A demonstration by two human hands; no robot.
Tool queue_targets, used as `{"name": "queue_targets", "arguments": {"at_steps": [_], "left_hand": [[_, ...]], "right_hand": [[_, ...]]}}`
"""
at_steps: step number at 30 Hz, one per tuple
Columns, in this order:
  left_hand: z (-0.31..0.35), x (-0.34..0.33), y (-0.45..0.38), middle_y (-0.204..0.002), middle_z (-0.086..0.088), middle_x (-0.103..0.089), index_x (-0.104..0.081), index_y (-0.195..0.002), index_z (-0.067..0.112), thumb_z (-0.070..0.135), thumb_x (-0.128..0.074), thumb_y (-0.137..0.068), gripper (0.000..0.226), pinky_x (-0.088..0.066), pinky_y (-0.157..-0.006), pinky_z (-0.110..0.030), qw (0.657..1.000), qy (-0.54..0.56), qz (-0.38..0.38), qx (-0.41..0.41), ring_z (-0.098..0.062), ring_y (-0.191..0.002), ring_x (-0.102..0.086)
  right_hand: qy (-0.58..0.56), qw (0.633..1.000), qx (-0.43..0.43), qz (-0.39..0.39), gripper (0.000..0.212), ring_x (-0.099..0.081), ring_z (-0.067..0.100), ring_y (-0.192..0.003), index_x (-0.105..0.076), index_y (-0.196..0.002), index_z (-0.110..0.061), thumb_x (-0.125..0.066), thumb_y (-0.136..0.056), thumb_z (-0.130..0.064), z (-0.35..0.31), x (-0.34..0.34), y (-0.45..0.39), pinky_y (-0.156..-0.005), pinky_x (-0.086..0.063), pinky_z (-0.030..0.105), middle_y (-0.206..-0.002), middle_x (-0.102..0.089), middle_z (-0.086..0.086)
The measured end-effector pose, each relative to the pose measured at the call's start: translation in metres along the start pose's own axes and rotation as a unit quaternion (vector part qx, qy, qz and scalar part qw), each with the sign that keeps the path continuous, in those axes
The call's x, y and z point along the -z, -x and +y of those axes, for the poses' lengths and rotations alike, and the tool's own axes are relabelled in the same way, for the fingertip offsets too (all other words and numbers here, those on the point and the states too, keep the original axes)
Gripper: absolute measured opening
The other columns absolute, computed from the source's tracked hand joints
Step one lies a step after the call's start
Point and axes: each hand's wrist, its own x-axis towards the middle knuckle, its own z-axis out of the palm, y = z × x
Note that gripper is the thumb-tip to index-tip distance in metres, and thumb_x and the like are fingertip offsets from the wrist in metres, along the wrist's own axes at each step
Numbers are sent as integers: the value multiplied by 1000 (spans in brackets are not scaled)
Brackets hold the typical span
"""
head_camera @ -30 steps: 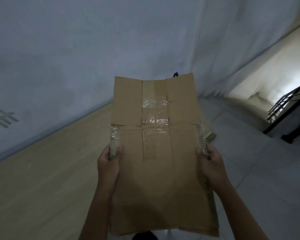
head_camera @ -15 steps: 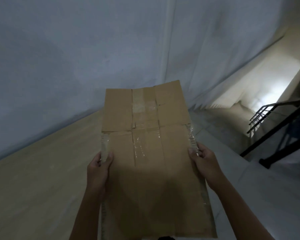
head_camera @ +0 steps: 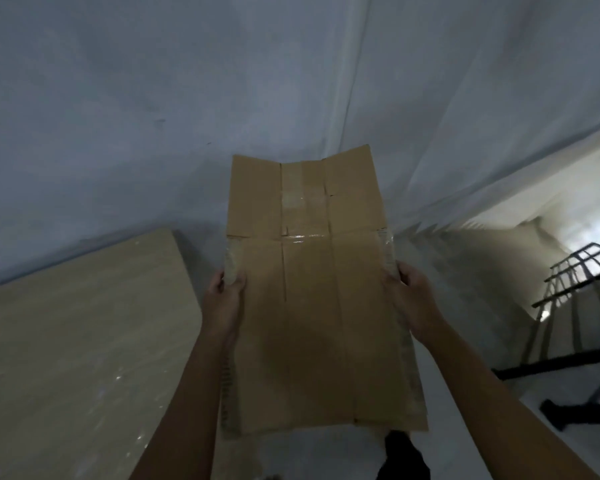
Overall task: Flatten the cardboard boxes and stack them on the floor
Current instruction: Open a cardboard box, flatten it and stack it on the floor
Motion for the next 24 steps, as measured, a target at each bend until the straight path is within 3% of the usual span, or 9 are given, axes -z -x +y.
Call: {"name": "queue_targets", "arguments": {"at_steps": [2,5,8,10,12,18,20,22,24], "left_hand": [[-8,-35,-11,-117,2,-69,-61,-132,17,18,-57,-102,31,-50,-68,-16,999,9,29,20,-4,-90,-64],[-31,-84,-32,-127,1,-61,-56,-139,10,20,-52,-104,36,-41,-87,-26,994,-29,93,43,-17,-113,-57],[-63,-114,-45,-96,-5,-67,-70,-103,16,18,-57,-100,14,-41,-72,-31,983,-79,138,88,-26,-96,-63],[-93,-128,-56,-77,-4,-63,-65,-75,27,16,-61,-96,24,-40,-65,-31,971,-98,178,130,-23,-75,-58],[-126,-137,-67,-71,-10,-62,-61,-60,30,17,-64,-92,34,-42,-67,-33,963,-106,184,166,-21,-69,-56],[-258,-153,-115,-96,-21,-71,-70,-85,17,23,-62,-96,15,-54,-77,-43,939,-91,171,285,-33,-85,-67],[-313,-159,-132,-103,-19,-70,-70,-95,19,19,-60,-98,11,-54,-86,-50,936,-92,172,293,-38,-96,-67],[-361,-165,-147,-93,-16,-71,-70,-81,23,16,-63,-96,18,-53,-75,-46,929,-97,185,307,-35,-86,-66],[-419,-172,-163,-82,-10,-69,-69,-66,26,20,-68,-89,23,-49,-69,-39,923,-112,204,306,-30,-78,-64]], "right_hand": [[13,1000,-5,-28,20,-58,21,-72,-67,-91,-9,-59,-85,-25,9,10,-54,-62,-48,40,-87,-67,24],[29,994,-15,-102,11,-61,22,-71,-71,-89,-13,-61,-88,-17,28,24,-135,-62,-48,38,-82,-69,20],[84,983,-37,-158,14,-57,17,-63,-70,-80,-16,-61,-89,-10,53,29,-188,-57,-45,31,-74,-66,10],[126,975,-40,-177,20,-61,21,-64,-68,-77,-22,-61,-86,-6,77,28,-217,-56,-48,35,-78,-69,6],[150,968,-56,-192,23,-69,28,-79,-67,-80,-28,-64,-84,-6,103,22,-238,-69,-57,46,-88,-73,8],[149,967,-88,-186,22,-59,19,-72,-69,-77,-27,-69,-86,-7,220,-23,-285,-67,-45,33,-89,-72,21],[146,969,-106,-169,24,-65,19,-76,-72,-79,-34,-71,-86,-12,279,-41,-294,-71,-52,39,-83,-74,10],[137,969,-136,-153,20,-69,19,-86,-72,-88,-36,-70,-87,-16,335,-60,-299,-83,-55,41,-85,-74,-6],[143,968,-157,-135,18,-70,19,-90,-73,-102,-29,-69,-88,-20,398,-81,-308,-89,-57,45,-91,-73,-8]]}}
